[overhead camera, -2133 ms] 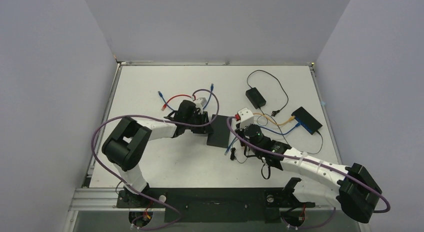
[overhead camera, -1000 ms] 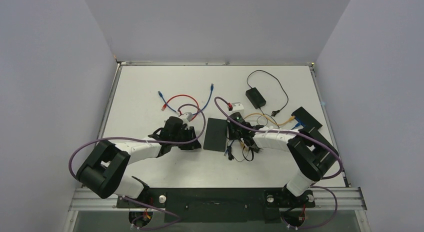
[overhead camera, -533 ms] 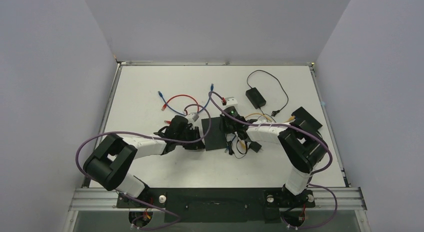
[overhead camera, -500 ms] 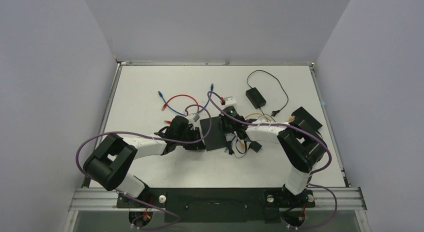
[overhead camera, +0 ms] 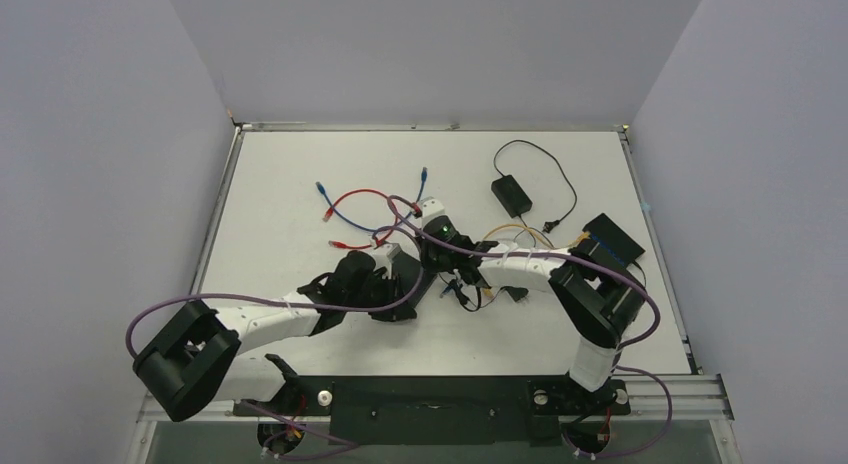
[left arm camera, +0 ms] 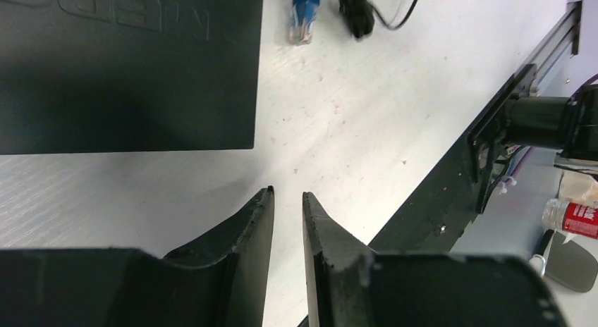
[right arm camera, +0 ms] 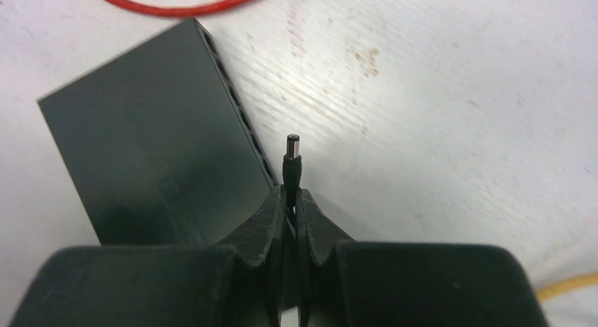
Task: Insert the plug into the switch port
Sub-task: Pick up the power from the center of the board, then insert the power into the switch port.
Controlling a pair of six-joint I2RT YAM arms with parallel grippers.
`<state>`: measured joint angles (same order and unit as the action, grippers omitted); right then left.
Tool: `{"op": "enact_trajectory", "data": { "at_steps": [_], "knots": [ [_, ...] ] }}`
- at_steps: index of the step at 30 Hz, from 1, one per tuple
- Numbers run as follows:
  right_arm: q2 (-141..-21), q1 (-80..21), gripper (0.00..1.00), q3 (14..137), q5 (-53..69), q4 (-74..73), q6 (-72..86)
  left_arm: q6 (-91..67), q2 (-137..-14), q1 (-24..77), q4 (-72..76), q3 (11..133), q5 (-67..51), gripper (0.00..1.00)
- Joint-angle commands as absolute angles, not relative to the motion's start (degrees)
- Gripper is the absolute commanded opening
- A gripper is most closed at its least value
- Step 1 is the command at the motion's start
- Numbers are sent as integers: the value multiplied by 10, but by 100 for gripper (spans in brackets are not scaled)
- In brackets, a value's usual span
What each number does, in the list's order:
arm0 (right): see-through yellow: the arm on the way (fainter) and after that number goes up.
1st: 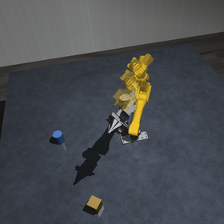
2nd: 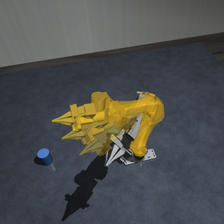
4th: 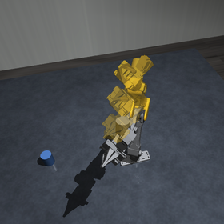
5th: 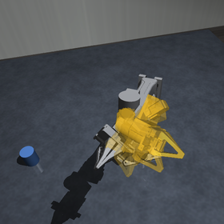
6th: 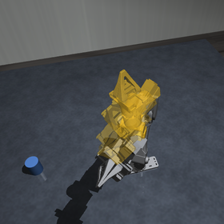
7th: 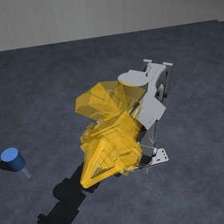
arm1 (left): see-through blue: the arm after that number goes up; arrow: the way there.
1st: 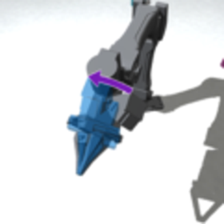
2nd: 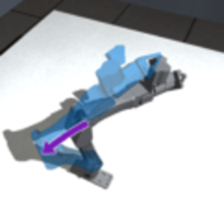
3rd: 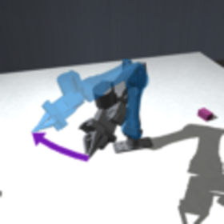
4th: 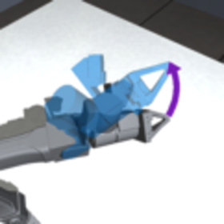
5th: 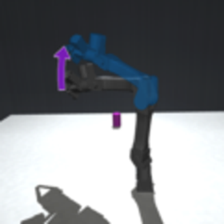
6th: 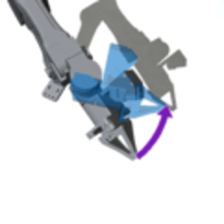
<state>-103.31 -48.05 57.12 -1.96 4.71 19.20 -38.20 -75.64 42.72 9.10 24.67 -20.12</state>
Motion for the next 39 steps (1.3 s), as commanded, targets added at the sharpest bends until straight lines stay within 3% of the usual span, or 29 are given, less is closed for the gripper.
{"op": "enact_trajectory", "data": {
  "at_steps": [1, 11, 19, 30, 39],
  "knots": [
    [-955, -474, 0, 528, -96, 57, 178, -367, -686, 429, 43, 268, -164, 20],
    [-808, -493, 0, 418, -153, 54, 189, -336, -595, 412, -95, 332, -45, 29],
    [-778, -557, 0, 388, -139, 62, 224, -362, -619, 324, -36, 330, -75, 33],
    [-825, -654, 0, 392, -77, 112, 245, -378, -690, 241, 62, 319, -65, 48],
    [-910, -682, 0, 451, -32, 130, 239, -391, -790, 201, 156, 304, -63, 49]
  ]
}}
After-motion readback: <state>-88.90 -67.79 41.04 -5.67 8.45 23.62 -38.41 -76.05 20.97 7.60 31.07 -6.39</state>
